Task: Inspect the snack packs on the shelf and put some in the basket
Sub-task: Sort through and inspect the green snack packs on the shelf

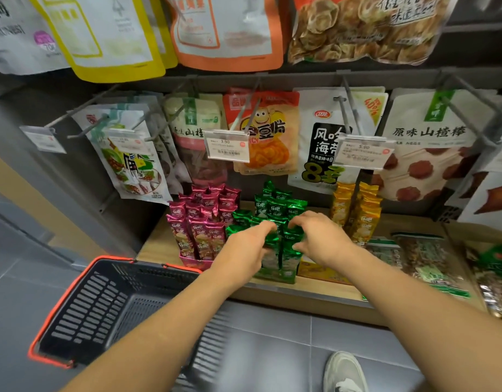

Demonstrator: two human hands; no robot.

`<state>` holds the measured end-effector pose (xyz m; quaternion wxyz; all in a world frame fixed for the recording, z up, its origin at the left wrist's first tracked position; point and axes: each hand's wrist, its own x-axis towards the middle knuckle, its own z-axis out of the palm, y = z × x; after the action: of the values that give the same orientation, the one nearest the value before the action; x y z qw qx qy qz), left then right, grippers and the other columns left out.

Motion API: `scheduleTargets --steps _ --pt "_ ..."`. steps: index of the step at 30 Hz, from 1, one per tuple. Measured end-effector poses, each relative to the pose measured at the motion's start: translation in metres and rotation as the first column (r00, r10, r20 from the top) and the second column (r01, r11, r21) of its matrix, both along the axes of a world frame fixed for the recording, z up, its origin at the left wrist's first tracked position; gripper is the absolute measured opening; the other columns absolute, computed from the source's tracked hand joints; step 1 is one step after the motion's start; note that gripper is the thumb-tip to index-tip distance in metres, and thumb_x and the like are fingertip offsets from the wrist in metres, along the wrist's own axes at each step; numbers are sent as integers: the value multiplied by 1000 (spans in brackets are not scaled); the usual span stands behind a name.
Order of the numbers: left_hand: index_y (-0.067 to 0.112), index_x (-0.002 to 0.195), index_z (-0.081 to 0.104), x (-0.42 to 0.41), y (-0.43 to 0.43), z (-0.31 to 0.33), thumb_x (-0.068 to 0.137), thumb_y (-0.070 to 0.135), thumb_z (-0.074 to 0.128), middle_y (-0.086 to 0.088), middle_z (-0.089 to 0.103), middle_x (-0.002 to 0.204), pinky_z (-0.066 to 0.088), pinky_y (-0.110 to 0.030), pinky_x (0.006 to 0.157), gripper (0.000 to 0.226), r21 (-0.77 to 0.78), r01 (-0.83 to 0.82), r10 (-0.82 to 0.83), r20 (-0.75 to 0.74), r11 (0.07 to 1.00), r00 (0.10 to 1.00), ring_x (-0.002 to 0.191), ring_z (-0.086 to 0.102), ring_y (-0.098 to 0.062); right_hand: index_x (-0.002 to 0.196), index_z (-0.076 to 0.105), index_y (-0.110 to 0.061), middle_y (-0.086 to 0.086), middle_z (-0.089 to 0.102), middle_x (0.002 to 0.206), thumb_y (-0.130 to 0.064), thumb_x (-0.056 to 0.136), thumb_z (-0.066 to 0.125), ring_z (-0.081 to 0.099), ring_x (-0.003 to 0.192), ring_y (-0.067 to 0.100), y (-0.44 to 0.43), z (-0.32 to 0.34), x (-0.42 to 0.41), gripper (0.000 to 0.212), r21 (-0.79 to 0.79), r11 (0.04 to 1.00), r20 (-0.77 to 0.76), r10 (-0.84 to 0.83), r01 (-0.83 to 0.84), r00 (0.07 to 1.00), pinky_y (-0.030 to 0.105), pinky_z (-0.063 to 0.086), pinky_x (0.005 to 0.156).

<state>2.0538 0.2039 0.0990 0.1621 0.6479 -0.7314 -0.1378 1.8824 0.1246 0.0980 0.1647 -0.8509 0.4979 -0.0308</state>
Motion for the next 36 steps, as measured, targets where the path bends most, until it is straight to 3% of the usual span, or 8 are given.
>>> scheduleTargets --steps 4,10,16,20,23,28,31,36 --pt "20 123 49 -7 -8 -19 89 14 65 -7 62 123 45 -34 85 38 22 21 -22 34 1000 999 108 60 -30 133 53 -26 1 51 132 -23 88 68 44 124 25 -2 -1 -1 48 2 1000 8 6 -6 1000 38 42 100" --pt "10 120 62 -11 -15 -20 91 11 51 -7 54 129 37 -42 87 31 -73 142 -91 472 987 877 118 42 -32 129 56 -26 6 54 128 -28 91 57 45 121 27 -7 4 6 38 6 998 91 -59 59 994 36 41 100" --pt "12 122 59 -3 -18 -11 95 13 49 -7 59 120 41 -38 95 28 8 109 -105 344 994 933 113 47 -27 134 54 -30 5 52 130 -43 95 53 39 123 28 -7 2 32 41 -143 981 46 -125 131 991 43 40 96" --pt "15 125 60 -2 -14 -11 94 19 51 -8 38 148 32 -43 108 32 -23 95 -80 371 995 925 135 27 -30 122 63 -39 0 51 129 -44 94 53 34 123 26 -6 -1 43 30 -173 972 -41 -166 156 985 43 33 92" --pt "15 133 53 1 -17 -9 87 14 55 -14 20 159 16 -44 119 46 18 72 -74 380 997 922 146 13 -31 101 72 -35 -7 58 124 -36 93 57 35 120 23 -8 0 46 17 -233 958 15 -165 164 986 40 30 86" --pt "12 141 33 10 -16 -8 81 16 58 -9 40 148 17 -42 119 65 53 55 -73 442 997 894 138 34 -26 104 63 -17 1 62 113 -20 97 51 49 111 26 -6 8 42 14 -242 953 245 -120 180 962 38 38 83" --pt "12 138 37 12 -15 -6 80 12 57 -9 48 140 30 -39 113 61 57 69 -84 346 996 934 130 42 -27 105 51 -11 7 60 97 -17 100 43 57 85 29 3 26 39 11 -345 921 431 -17 182 902 39 46 68" --pt "21 127 48 16 -9 12 87 11 59 -5 61 124 46 -30 90 43 -49 -152 143 -152 987 978 111 58 -22 103 55 -5 13 61 92 -3 92 49 60 72 34 37 57 31 13 -605 793 461 280 68 842 43 50 53"
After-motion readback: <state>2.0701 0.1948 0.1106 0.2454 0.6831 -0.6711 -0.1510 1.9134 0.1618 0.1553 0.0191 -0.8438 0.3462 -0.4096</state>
